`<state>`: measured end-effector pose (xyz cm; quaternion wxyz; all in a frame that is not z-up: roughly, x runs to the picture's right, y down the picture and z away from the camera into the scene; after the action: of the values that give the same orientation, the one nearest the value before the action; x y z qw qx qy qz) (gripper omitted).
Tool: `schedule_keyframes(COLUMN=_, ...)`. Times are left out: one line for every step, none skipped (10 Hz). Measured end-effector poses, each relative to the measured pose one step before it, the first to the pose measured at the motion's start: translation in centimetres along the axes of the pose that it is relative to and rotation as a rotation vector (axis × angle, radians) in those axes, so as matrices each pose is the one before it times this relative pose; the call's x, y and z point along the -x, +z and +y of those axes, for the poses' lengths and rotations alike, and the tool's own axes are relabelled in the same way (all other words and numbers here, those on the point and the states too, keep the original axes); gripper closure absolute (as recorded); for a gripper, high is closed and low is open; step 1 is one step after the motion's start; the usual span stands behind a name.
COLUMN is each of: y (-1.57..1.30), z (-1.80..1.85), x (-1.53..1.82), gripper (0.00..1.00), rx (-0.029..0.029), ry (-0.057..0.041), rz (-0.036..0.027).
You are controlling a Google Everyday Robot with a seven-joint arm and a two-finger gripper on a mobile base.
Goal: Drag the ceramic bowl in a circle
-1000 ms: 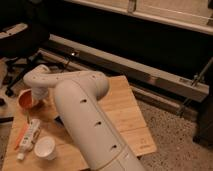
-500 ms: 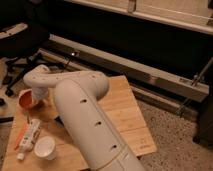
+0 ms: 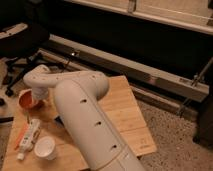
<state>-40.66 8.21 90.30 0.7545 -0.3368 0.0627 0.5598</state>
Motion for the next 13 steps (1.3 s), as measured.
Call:
schedule_keyframes(y=0.002, z=0.000, x=-0.002, gripper=0.35, rx=-0.00002, ry=-0.00004, rz=0.00004)
schedule_keyframes(y=-0.001, z=0.001, x=0.000, gripper=0.35, rx=0.00002, ry=0.00005, rz=0.00001)
schedule_keyframes(y=0.008, z=-0.038, x=-0.023, gripper=0.35, rx=-0.00018, ry=0.00017, rz=0.00037)
schedule_keyframes(y=0.023, z=-0.025, x=-0.042, gripper=0.35, rx=0.00078, ry=-0.00003, rz=0.00029)
schedule_keyframes(y=0.003, z=-0.001, x=-0.006, gripper=0.35, rx=0.00138, ry=-0.00023, rz=-0.00074)
schedule_keyframes(y=-0.042, z=0.043, x=0.026, gripper=0.37, rx=0.00312, ry=0.00005, rz=-0.00260)
schedule_keyframes(y=-0.119, z=-0.067, x=0.441, gripper=0.42, rx=0.00235, ry=0.00422, rz=-0.01706)
schedule_keyframes(y=-0.459, z=-0.539, x=1.449, gripper=0.53, rx=-0.00377, ry=0.00972, rz=-0.04935)
schedule_keyframes(y=-0.410, z=-0.612, x=1.202, gripper=0.64, rx=-0.01294, ry=0.00220, rz=-0.03534)
schedule_keyframes(y=-0.166, z=-0.030, x=0.625, gripper=0.72, rx=-0.00575, ry=-0.00148, rz=-0.01731)
schedule_keyframes(y=0.071, z=0.075, x=0.331, gripper=0.81, rx=-0.00574, ry=-0.00370, rz=-0.00766)
schedule_keyframes(y=0.508, z=0.295, x=-0.073, gripper=0.93, rx=-0.00282, ry=-0.00917, rz=0.00732)
schedule_keyframes(y=0.579, z=0.383, x=-0.360, gripper=0.98, rx=0.00108, ry=-0.00806, rz=0.01602)
